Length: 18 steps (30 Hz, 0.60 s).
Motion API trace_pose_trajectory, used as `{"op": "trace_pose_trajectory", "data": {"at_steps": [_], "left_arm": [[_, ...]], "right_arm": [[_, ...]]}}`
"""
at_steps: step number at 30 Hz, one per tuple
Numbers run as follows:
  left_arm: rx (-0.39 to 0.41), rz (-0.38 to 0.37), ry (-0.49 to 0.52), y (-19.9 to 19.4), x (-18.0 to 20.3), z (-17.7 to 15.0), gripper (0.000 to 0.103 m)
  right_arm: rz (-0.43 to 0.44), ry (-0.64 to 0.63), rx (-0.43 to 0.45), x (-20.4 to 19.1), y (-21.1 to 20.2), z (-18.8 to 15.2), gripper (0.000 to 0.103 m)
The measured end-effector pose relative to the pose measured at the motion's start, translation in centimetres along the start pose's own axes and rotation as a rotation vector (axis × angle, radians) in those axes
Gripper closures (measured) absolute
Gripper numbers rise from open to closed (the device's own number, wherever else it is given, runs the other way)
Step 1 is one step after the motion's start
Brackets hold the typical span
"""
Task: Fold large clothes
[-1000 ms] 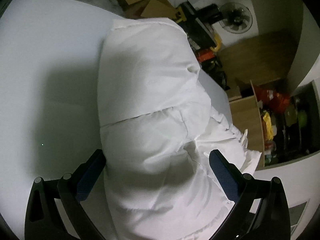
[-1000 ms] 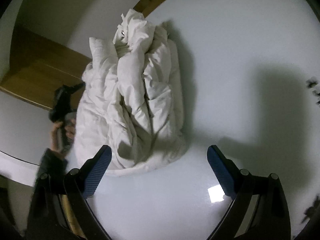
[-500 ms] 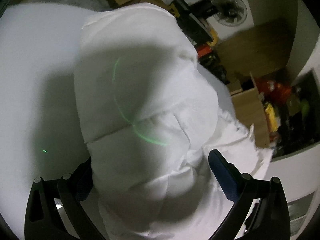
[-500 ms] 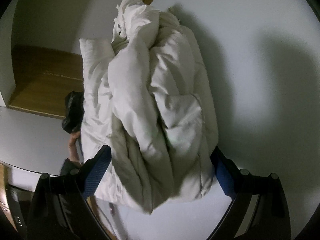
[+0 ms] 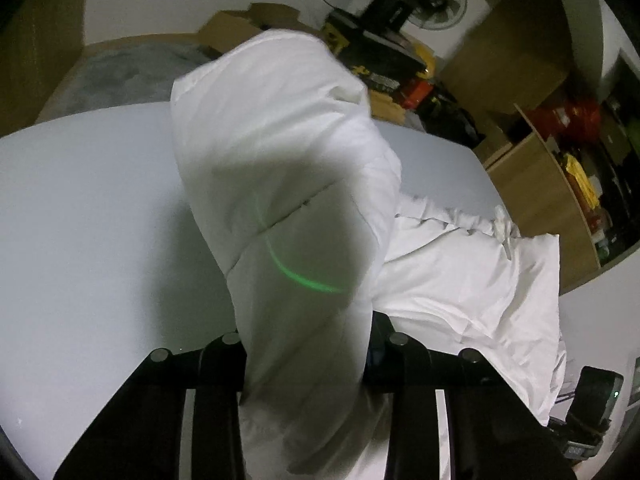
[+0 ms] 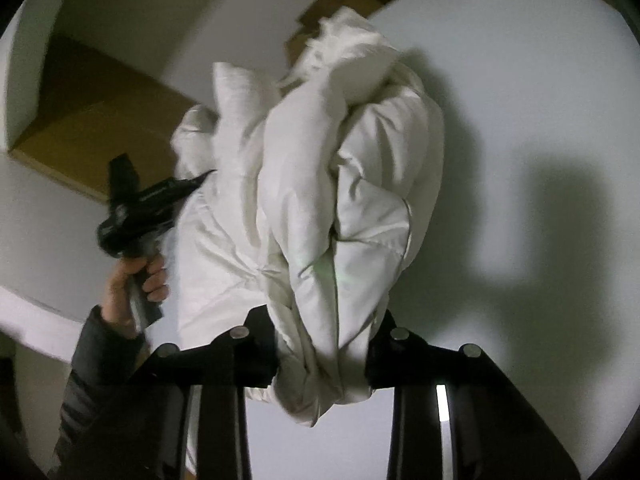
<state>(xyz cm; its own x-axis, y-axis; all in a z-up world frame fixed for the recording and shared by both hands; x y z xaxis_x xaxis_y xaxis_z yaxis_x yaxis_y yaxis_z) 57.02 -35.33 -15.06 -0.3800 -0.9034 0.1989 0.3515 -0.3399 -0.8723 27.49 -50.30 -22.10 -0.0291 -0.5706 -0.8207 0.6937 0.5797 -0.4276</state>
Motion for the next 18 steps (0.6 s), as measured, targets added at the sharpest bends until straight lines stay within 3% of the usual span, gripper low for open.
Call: {"op": "trace_pose_trajectory", "data": {"at_steps": [5, 11, 18], "left_arm": [[0.036, 0.055, -0.015, -5.1, -4.5, -2.1, 0.069], [0.043, 0.103, -0.071, -9.0, -10.2, -7.6, 0.069], [0.046, 0.105, -0.059, -10.6, -11.3, -13.8, 0.069]], "right_arm": [[0.067, -0.063, -0.058, -4.0, 1.6, -0.9, 0.071], [0.102, -0.115, -0.137, -5.0, 2.7, -1.9, 0.071], [0.088, -0.144, -0.182, -5.3, 2.1, -3.8, 0.071]]}}
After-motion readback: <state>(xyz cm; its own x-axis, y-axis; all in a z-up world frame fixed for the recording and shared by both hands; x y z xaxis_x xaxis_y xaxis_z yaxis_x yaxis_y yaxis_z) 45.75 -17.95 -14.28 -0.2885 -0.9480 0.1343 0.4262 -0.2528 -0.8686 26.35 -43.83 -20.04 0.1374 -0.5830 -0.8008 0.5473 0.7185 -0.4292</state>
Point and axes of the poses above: each gripper's, at about its wrist camera, not at the fingertips, and y roughly the way its jaws point, x to its right, z to its top, the point moved 5 cm from there along y, roughly the way its jaws point, and after that the axes turned 15 degrees about z, right-handed, at the moved point
